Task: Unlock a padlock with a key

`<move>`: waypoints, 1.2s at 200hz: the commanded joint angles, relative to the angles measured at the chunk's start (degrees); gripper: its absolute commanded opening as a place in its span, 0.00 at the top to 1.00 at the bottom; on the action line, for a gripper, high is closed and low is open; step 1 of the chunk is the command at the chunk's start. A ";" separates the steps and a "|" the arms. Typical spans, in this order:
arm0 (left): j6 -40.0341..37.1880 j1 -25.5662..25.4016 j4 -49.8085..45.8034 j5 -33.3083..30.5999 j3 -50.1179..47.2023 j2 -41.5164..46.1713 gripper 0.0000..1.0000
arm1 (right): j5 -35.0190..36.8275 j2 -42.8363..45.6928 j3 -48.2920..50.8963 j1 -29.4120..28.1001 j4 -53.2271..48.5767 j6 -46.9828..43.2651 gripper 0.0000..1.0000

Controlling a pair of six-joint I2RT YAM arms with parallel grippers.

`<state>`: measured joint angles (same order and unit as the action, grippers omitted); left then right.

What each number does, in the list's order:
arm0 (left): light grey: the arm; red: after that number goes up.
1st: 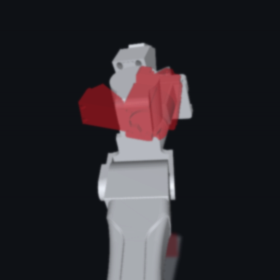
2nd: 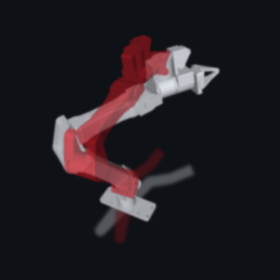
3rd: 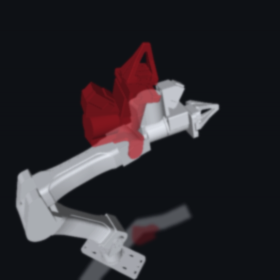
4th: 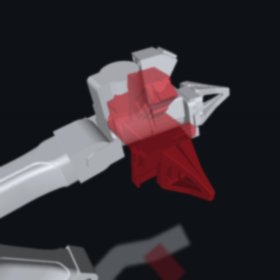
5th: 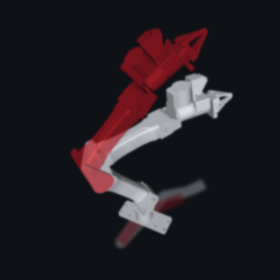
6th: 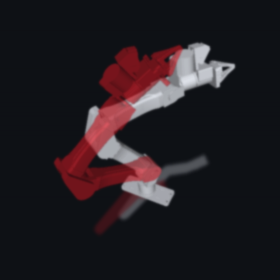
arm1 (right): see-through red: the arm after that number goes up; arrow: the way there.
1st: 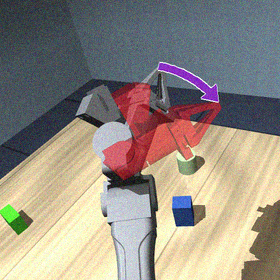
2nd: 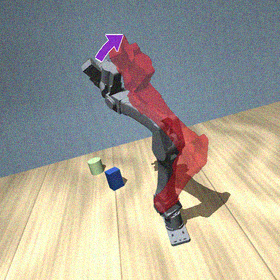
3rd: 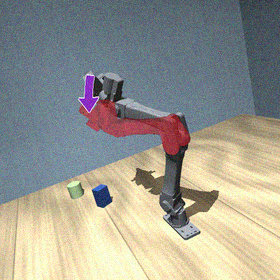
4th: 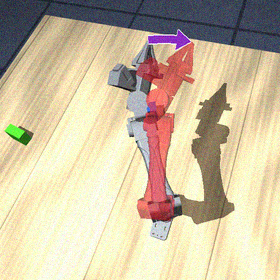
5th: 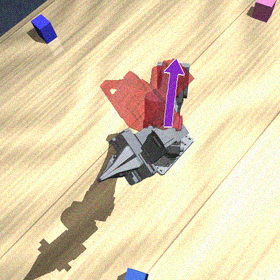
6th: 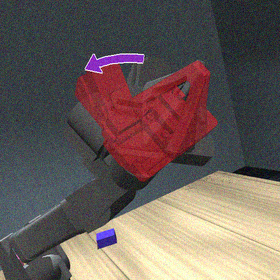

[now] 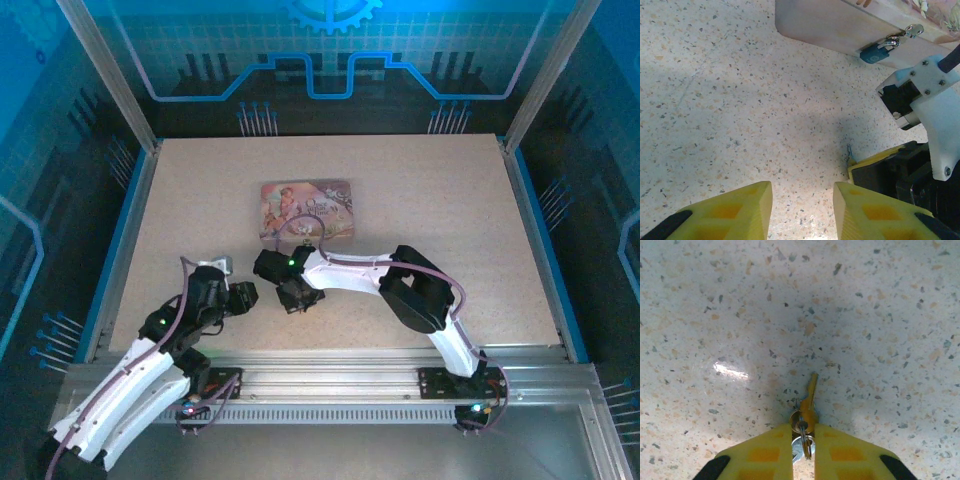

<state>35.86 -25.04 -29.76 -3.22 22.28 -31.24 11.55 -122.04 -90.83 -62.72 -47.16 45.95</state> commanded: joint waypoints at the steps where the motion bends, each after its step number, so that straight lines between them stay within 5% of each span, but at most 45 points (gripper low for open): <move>1: -1.30 -0.36 -0.30 0.08 -1.19 0.87 0.61 | 0.22 -1.01 -0.69 -0.47 -2.94 -1.00 0.90; 27: -0.83 -0.36 -0.26 0.28 -1.34 1.28 0.59 | 1.31 -0.58 -0.53 -0.74 -2.79 -3.72 1.00; 99: 1.12 -0.34 3.30 2.03 -2.49 2.97 0.46 | 8.74 8.86 8.87 -1.38 8.48 -14.60 1.00; 148: 4.56 -0.18 5.84 5.68 -3.83 6.38 0.47 | 7.19 20.58 22.90 -0.83 26.19 -20.63 1.00; 240: 17.47 1.25 28.07 15.76 -12.24 4.10 0.58 | -1.12 30.24 33.00 0.36 39.89 -27.38 1.00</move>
<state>49.15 -24.47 -10.22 8.80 10.72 -26.26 13.69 -94.85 -59.44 -62.92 -12.84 21.41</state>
